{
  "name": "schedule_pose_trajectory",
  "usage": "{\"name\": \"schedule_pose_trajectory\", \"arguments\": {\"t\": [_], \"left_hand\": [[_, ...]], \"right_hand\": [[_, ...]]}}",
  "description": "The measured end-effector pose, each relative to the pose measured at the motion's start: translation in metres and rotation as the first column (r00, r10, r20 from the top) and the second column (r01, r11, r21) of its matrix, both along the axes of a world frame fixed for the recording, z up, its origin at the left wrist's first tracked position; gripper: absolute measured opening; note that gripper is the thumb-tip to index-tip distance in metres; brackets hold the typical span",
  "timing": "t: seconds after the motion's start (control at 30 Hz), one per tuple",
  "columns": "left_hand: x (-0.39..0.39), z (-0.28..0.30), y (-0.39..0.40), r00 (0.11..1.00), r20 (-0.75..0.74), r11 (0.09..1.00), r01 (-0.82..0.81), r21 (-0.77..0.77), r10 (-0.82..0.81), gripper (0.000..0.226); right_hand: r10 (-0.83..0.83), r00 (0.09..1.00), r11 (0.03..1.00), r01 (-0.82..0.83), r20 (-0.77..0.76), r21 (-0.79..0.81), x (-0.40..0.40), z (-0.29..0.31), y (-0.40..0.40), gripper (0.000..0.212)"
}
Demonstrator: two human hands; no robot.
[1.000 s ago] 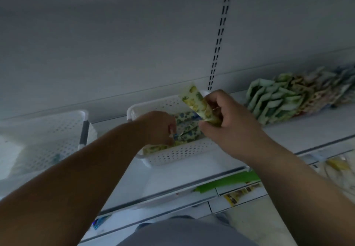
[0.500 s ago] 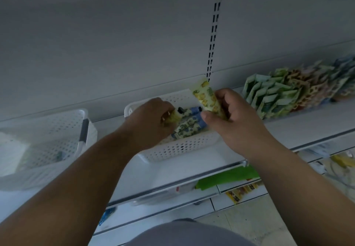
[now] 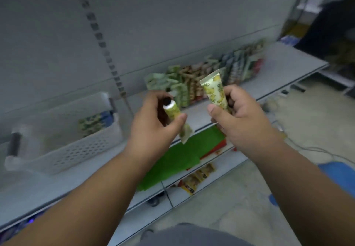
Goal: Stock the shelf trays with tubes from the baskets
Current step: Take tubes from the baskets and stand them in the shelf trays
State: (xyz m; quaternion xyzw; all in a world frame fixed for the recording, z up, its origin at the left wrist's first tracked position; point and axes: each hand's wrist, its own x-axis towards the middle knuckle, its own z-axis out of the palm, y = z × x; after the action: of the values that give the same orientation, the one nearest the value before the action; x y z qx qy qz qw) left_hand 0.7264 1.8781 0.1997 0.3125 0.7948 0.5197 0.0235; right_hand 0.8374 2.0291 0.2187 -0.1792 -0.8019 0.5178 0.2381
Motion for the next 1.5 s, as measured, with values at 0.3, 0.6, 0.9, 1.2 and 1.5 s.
{"name": "schedule_pose_trajectory", "arguments": {"t": [0.3,0.6,0.9,1.2,1.5], "left_hand": [[0.060,-0.036,0.174,0.929,0.363,0.997,0.059,0.046,-0.072,0.028],[0.035,-0.058,0.315,0.787,0.557,0.964,0.213,0.159,-0.266,0.019],[0.015,-0.072,0.407,0.864,0.483,0.990,0.107,0.096,-0.141,0.030],[0.038,-0.090,0.455,0.884,0.326,0.938,-0.284,-0.196,0.336,0.026],[0.053,-0.104,0.463,0.786,0.377,0.870,-0.466,-0.161,0.490,0.024]], "right_hand": [[-0.190,0.980,0.982,0.189,0.056,0.024,0.089,0.002,0.155,0.006],[-0.319,0.944,0.947,0.320,0.081,0.007,0.055,-0.006,0.280,0.008],[-0.294,0.952,0.953,0.287,0.079,0.093,0.021,-0.017,0.410,0.017],[0.107,0.975,0.951,-0.157,0.195,0.265,-0.074,-0.045,0.509,0.018],[0.244,0.935,0.903,-0.315,0.256,0.290,-0.127,-0.084,0.511,0.030]]}}
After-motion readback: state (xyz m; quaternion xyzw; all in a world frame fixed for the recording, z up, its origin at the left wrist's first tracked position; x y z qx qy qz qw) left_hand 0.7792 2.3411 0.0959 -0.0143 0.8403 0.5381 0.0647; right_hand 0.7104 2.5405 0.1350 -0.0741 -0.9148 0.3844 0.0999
